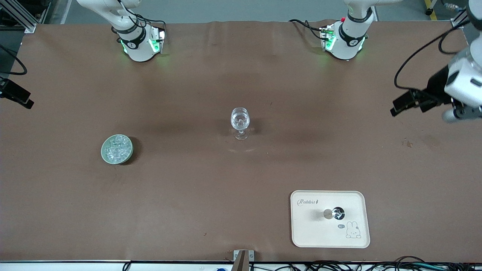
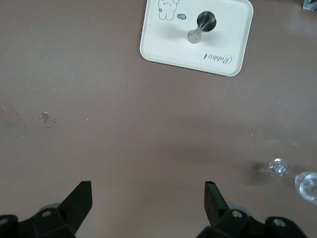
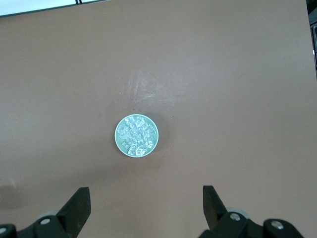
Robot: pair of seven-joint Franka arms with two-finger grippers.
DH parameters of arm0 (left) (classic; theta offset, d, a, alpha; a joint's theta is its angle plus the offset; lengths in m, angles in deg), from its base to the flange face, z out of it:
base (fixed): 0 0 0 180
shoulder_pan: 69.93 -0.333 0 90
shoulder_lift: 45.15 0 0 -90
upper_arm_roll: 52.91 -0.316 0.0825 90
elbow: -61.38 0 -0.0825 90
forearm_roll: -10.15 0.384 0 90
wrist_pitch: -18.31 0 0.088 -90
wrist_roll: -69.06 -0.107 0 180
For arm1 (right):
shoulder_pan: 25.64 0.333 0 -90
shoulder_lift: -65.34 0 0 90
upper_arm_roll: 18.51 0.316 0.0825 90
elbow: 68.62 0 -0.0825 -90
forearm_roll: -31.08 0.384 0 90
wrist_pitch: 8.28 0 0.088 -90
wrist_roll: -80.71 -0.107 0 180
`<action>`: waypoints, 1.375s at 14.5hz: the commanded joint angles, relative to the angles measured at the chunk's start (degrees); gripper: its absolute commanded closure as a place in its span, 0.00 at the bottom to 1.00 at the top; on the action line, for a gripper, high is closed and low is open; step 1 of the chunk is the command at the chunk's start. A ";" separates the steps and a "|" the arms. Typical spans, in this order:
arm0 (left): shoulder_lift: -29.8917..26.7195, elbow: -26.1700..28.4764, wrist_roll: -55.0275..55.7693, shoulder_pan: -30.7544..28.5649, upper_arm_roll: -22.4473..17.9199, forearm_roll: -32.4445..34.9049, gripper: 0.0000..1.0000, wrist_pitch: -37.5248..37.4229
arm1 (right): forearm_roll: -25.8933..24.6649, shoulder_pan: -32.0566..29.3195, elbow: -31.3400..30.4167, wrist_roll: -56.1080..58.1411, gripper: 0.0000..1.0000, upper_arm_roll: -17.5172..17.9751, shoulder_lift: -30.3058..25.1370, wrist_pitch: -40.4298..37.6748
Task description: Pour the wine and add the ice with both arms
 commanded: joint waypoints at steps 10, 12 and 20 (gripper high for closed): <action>-9.10 8.62 -3.32 4.21 -0.50 3.51 0.00 -2.66 | 4.20 -1.84 -2.05 1.45 0.00 0.91 -1.14 1.46; -5.16 3.55 -2.53 4.75 -0.59 3.51 0.00 -2.66 | 4.29 -1.75 -2.14 1.45 0.00 0.92 -1.14 0.75; 1.46 -3.16 -2.62 4.31 -0.59 3.60 0.00 -2.48 | 4.20 -1.75 -2.14 4.00 0.00 0.91 -1.14 -0.74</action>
